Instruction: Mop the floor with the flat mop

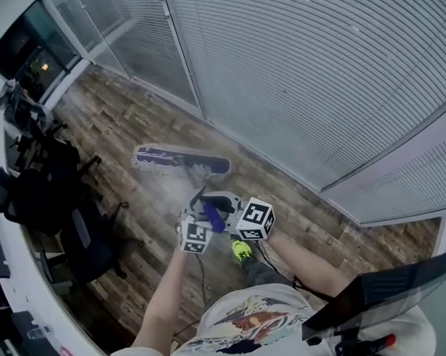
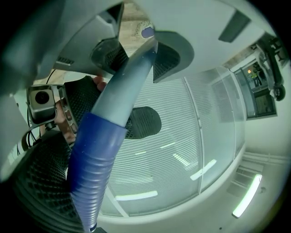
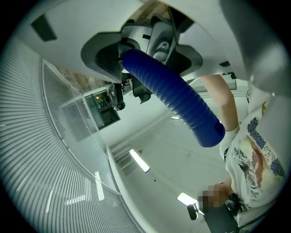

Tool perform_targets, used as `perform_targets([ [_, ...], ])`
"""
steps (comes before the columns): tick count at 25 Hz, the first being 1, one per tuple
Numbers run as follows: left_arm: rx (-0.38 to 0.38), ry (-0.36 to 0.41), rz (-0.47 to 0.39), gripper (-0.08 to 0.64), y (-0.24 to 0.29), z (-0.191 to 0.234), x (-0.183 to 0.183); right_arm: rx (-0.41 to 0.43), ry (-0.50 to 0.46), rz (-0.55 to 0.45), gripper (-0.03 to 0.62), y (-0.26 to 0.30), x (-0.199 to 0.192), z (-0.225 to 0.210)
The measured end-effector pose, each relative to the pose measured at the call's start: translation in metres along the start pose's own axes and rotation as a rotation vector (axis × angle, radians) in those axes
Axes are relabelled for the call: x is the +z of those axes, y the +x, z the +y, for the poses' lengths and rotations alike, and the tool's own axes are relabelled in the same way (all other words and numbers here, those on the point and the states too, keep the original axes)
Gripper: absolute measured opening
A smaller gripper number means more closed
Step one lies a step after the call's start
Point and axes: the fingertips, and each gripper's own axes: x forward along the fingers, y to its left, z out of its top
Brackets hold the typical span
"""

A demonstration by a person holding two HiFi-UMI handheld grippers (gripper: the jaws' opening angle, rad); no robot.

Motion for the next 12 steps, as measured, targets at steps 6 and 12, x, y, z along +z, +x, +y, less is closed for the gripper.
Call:
perform_targets([
  [6, 0.03, -0.027, -0.005, 0.123, -0.03, -0.022, 0.0, 0.045, 0.001, 0.017, 0.299, -0.006, -0.004, 0.037],
  [12, 0.012, -0.054, -0.091, 0.123, -0.094, -0.082, 0.031, 0.039, -0.191, 0.071, 0.274, -0.034, -0.007, 0.121],
])
